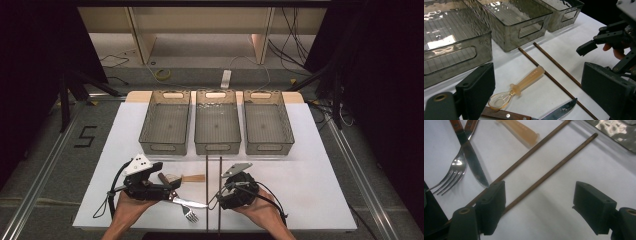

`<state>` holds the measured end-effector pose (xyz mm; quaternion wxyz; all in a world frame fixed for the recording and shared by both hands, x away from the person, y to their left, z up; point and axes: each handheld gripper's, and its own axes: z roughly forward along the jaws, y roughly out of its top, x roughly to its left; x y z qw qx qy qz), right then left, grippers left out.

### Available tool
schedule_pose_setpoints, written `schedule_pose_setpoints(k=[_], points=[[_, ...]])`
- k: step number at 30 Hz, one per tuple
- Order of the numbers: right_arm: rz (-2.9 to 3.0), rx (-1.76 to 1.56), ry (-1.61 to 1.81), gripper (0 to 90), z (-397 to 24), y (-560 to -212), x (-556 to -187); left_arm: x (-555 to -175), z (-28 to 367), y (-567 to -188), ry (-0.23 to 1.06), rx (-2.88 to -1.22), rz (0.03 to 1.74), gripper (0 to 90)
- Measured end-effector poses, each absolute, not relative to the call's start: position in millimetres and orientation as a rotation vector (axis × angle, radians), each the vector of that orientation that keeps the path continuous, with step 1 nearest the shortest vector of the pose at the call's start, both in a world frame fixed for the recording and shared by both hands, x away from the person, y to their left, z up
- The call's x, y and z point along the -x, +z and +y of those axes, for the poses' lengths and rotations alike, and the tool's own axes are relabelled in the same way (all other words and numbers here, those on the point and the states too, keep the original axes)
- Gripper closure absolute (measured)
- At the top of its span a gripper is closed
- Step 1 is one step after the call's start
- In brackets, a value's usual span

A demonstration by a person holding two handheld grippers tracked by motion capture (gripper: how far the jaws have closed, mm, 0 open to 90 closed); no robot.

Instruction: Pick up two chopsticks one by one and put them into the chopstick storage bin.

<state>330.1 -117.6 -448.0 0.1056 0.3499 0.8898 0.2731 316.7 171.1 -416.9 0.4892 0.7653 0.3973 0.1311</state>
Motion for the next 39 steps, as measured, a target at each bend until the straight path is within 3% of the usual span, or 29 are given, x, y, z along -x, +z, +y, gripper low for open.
schedule_pose_setpoints(k=[21, 39], points=[[2.751, -1.034, 0.640, 34.4, -101.3, -466.6, -343.5, -316.5, 170.4, -416.9, 0.323, -1.872, 0.958, 11.1], [2.803, -0.971, 0.533, 52.5, -98.8, -465.0, -352.3, -316.6, 170.7, -417.0, 0.322, -1.867, 0.961, 11.1]])
